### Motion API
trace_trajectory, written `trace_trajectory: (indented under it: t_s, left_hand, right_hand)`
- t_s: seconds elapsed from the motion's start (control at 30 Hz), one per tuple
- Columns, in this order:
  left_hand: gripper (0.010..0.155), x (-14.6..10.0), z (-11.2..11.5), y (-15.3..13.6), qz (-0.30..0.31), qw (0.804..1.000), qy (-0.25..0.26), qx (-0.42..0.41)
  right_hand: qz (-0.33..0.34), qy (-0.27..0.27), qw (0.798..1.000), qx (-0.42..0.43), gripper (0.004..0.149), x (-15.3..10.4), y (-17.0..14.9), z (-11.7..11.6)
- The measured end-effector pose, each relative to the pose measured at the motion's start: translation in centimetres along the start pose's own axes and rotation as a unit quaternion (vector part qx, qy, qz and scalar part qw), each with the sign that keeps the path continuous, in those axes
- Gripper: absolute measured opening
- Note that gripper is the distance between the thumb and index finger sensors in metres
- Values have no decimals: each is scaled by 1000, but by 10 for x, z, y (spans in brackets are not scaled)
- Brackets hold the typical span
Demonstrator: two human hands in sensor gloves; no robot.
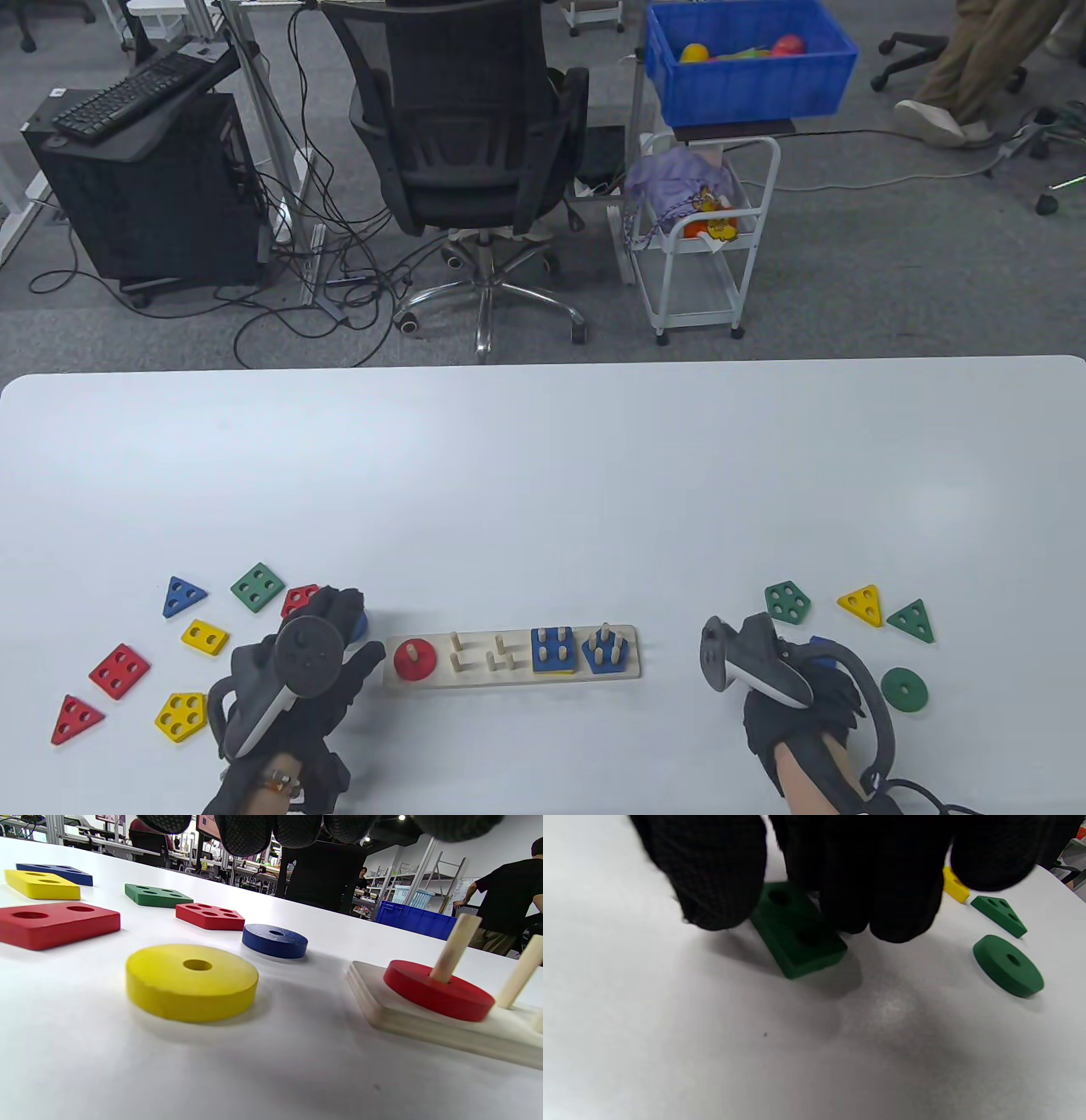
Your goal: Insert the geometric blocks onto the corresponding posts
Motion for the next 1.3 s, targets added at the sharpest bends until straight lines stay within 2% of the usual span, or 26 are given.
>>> trace_trajectory:
  t_s: [0.03, 0.2, 0.37, 0.43, 0.53, 0.6, 0.67, 0.73, 0.77, 0.87, 0.93, 1.07, 1.17, 1.23, 1.3]
  left_hand:
    - [70, 0, 1, 1, 0, 1000, -1, 2]
    - [70, 1, 2, 2, 3, 1000, -4, 5]
    - [70, -2, 0, 6, 18, 1000, -4, -9]
    - [70, -5, -2, 13, 38, 999, -1, -30]
    - [70, -12, -5, 27, 75, 995, 5, -60]
    - [69, -16, -5, 39, 105, 991, -2, -81]
    - [67, -19, -2, 52, 144, 983, -22, -108]
    - [66, -22, 6, 70, 189, 969, -55, -150]
    - [65, -23, 9, 77, 206, 962, -69, -163]
    - [65, -26, 23, 108, 257, 932, -142, -212]
    - [62, -24, 30, 124, 272, 915, -183, -237]
    - [66, -14, 44, 149, 282, 871, -259, -309]
    - [73, -11, 54, 161, 307, 820, -332, -352]
    - [74, -8, 56, 162, 311, 798, -352, -377]
    - [72, -5, 55, 162, 316, 782, -352, -406]
  right_hand:
    - [-10, -24, 999, -24, 65, 1, 3, 1]
    - [-5, -31, 999, -41, 66, 0, 9, 2]
    - [6, -54, 998, 13, 65, -3, 6, 10]
    - [37, -105, 992, 60, 66, -10, 11, 27]
    - [99, -203, 964, 141, 66, -21, 23, 52]
    - [151, -268, 924, 226, 65, -29, 32, 69]
    - [156, -312, 896, 273, 64, -34, 35, 78]
    - [190, -357, 861, 308, 65, -41, 44, 92]
    - [191, -365, 854, 317, 65, -43, 46, 94]
    - [222, -400, 814, 357, 65, -56, 57, 109]
    - [238, -419, 791, 377, 65, -64, 63, 117]
    - [277, -450, 737, 423, 65, -77, 75, 131]
    - [292, -458, 727, 420, 65, -80, 81, 138]
    - [294, -471, 719, 418, 65, -82, 82, 140]
    - [291, -488, 710, 417, 65, -84, 83, 140]
Point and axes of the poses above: the tracker on the back of each hand, its own y axis roughly to the thumb side, its own x axis roughly from the wrist to the fingertips, z = x × y, the point moved 4 cm from there along x, roughly from the wrist to the fingertips, and after that the axes turned 14 degrees about -y, right-handed, at the moved point
